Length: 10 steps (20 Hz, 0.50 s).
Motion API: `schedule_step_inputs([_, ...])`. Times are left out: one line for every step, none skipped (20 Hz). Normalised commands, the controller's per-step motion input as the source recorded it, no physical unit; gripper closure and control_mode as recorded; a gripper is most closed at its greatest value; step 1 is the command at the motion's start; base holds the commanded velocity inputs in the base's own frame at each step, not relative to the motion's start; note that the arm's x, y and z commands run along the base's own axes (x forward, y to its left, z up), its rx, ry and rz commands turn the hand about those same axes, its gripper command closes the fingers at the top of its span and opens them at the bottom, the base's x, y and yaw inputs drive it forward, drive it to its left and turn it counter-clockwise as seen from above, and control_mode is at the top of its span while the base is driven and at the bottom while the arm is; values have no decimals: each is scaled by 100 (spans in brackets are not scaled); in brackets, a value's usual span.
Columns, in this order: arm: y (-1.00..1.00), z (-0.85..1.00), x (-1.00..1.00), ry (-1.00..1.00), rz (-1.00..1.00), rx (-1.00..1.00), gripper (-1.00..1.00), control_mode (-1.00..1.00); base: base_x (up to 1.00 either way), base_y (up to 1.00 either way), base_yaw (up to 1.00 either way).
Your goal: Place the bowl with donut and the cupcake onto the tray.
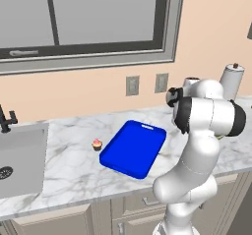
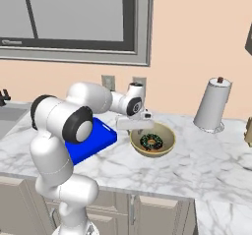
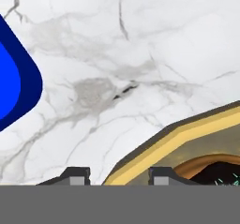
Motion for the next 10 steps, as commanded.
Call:
schedule_step_inputs([0,15,0,0,7,-4,100,-100,0,0,0])
schedule_step_inputs([0,17,0,0,10,-6,100,-100,0,0,0])
schedule_step_inputs([6,14,0,0,9,-7,100,-100,0,0,0])
schedule_step_inputs([10,17,0,0,9,-8,100,-100,0,0,0])
schedule_step_inputs([14,20,0,0,12,-6,100,-100,0,0,0])
schedule_step_inputs([11,21,0,0,14,-5,100,-100,0,0,0])
schedule_step_inputs([19,16,0,0,17,-8,100,-100,0,0,0])
schedule_step_inputs([16,19,0,0,18,-7,100,-100,0,0,0])
schedule_step_inputs([15,19,0,0,18,-6,100,-100,0,0,0])
schedule_step_inputs([15,16,0,0,18,-5,100,-100,0,0,0])
